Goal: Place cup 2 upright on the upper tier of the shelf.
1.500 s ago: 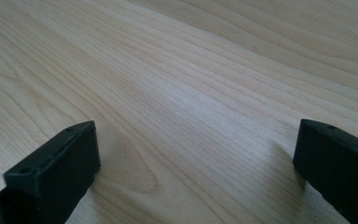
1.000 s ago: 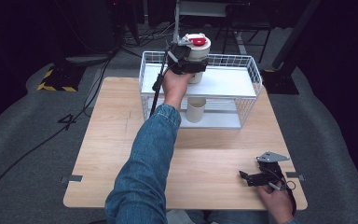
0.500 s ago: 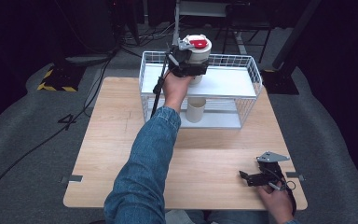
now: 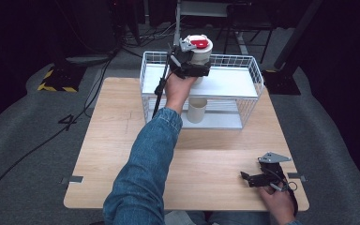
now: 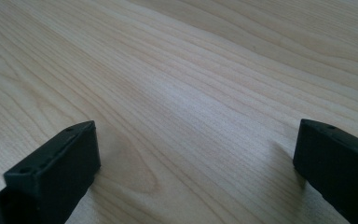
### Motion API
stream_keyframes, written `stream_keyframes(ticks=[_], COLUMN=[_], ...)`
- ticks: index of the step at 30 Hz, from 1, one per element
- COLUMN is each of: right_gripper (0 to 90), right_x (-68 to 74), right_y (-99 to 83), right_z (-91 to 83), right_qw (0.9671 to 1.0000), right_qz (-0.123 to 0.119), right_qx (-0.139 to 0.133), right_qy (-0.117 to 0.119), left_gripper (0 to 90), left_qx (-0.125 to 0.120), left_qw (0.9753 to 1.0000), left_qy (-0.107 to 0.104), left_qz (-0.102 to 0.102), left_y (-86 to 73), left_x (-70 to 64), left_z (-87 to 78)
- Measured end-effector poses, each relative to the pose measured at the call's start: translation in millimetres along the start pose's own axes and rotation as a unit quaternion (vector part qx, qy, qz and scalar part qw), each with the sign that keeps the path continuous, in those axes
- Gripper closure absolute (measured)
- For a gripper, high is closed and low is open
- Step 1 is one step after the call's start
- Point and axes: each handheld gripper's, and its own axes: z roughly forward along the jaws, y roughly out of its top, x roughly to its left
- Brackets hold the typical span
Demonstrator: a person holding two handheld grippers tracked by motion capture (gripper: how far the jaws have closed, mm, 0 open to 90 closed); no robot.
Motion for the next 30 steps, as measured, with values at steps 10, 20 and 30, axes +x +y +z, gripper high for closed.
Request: stream_keyframes(ticks=[10,20,30], right_gripper=[0.6,0.6,0.5], right_x=[-0.4,-0.4,-6.0], right_y=[0.1,0.1,-0.7], right_z=[0.2,0.1,-0.8], right_qw=[1.0,1.0,0.9993], right_qz=[-0.002,-0.002,-0.025], right_qx=[0.0,0.001,0.002], right_qy=[0.0,0.001,0.027], left_gripper=[0.0,0.2,0.2], left_qx=[-0.012,-0.03,-0.03], left_qw=[0.9999,0.9993,0.999], left_qy=[0.001,-0.019,-0.033], left_qz=[-0.004,-0.004,0.005], left_y=[4.1,-0.9,-12.2], left_x=[3.0,-0.4,-8.3], left_z=[-32.1,-80.9,-125.1])
